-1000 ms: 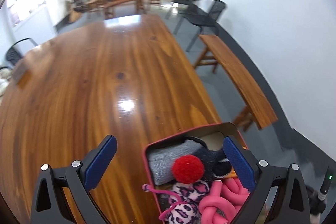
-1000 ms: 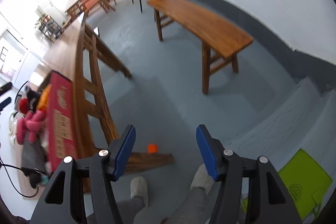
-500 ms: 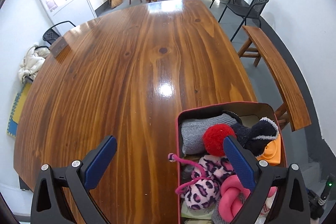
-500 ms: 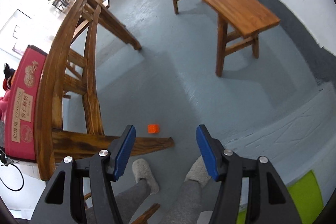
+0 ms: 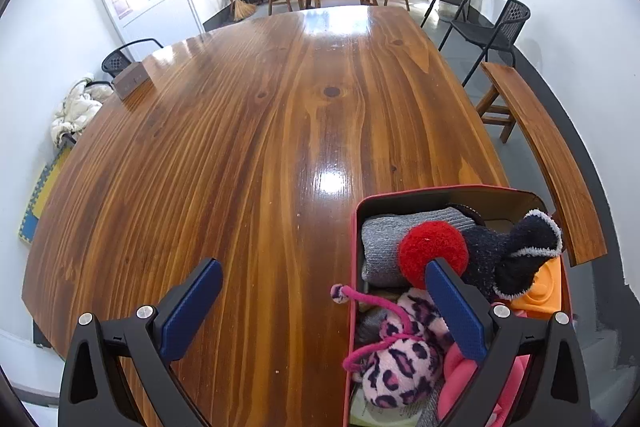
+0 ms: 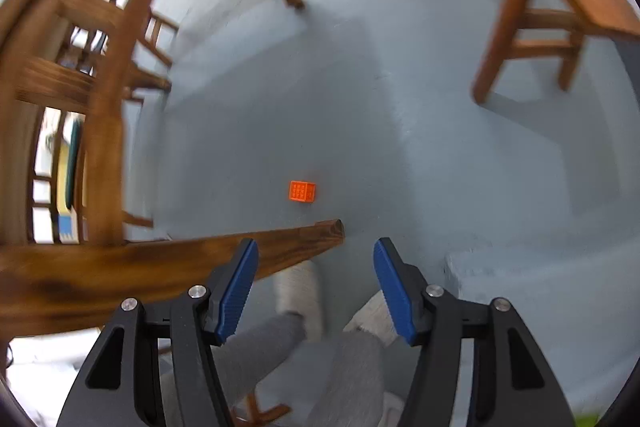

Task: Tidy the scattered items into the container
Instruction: 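Lower the open right gripper past the bench toward the orange cube on the floor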

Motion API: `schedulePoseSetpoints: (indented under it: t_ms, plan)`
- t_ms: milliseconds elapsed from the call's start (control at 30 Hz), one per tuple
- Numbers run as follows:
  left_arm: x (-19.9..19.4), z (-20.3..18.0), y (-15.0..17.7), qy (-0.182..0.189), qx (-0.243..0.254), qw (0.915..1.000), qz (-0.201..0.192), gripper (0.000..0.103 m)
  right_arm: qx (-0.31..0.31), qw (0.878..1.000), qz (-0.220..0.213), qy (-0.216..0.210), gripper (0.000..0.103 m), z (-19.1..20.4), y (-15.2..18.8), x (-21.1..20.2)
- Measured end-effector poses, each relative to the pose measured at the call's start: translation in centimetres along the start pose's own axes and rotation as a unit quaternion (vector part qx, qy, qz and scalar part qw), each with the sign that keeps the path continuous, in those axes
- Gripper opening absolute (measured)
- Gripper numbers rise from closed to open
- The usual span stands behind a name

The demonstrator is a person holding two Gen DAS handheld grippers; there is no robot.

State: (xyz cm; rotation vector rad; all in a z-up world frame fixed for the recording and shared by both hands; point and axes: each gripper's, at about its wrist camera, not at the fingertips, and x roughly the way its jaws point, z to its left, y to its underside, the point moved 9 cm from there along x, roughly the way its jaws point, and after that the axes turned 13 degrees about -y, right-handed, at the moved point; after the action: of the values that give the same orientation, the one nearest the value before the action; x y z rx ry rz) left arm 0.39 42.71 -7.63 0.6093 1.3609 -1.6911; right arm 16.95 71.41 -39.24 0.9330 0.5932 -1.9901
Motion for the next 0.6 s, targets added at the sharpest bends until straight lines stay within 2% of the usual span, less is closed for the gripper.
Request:
schedulePoseSetpoints:
  t_ms: [167, 267, 433, 600]
  plan:
    - [0.1, -0.8, -0.9, 0.007, 0.017, 0.998, -0.061, 0.102, -0.061, 0.997, 0.053, -0.009, 0.064, -1.5, -2.6, 9.7]
    - [-0.1, -0.3, -1.1, -0.013, 0.01, 0.9942, -0.107, 0.102, -0.116, 0.99, 0.082, -0.002, 0.064, -2.5, -3.8, 16.0]
    - [-0.7, -0.5, -1.3, -0.048, 0.028, 0.9823, -0.179, 0.102, -0.221, 0.967, 0.128, 0.01, 0.064, -3.7, -5.2, 26.1]
    - [-1.1, -2.1, -1.0, -0.043, 0.055, 0.9709, -0.229, 0.102, -0.27, 0.946, 0.179, 0.001, 0.064, -4.8, -4.2, 35.5]
